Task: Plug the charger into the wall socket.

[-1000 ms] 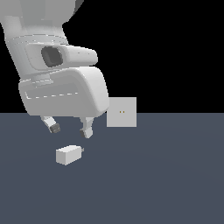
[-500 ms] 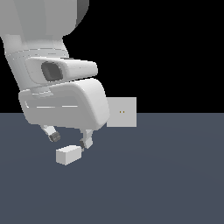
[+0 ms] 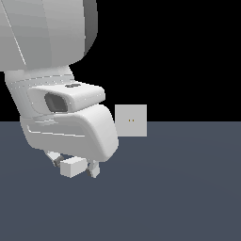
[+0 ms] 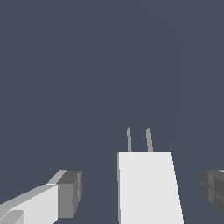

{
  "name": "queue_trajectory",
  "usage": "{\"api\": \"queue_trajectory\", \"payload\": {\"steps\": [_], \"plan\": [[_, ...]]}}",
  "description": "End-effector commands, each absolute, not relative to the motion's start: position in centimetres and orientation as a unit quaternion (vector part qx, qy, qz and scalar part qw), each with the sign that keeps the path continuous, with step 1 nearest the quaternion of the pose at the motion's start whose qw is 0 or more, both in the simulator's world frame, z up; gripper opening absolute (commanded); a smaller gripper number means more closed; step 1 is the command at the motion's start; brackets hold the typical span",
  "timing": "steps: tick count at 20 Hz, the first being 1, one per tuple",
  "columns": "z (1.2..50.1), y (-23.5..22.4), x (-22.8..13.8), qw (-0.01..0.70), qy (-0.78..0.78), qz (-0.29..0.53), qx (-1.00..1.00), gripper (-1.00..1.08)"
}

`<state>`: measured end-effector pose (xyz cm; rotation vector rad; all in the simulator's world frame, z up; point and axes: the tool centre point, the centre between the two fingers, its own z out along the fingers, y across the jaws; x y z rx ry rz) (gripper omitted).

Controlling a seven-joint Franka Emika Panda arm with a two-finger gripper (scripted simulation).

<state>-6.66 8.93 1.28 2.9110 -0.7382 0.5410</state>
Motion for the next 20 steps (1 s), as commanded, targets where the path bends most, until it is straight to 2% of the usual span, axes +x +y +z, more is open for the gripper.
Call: {"api": "queue_trajectory", "payload": {"steps": [1, 20], "plan": [[1.2, 9.0, -6.6, 0.045, -0.242, 0.177, 0.953, -1.0], [2.0, 7.7, -6.4, 0.041, -0.221, 0.179, 0.958, -1.0]]}}
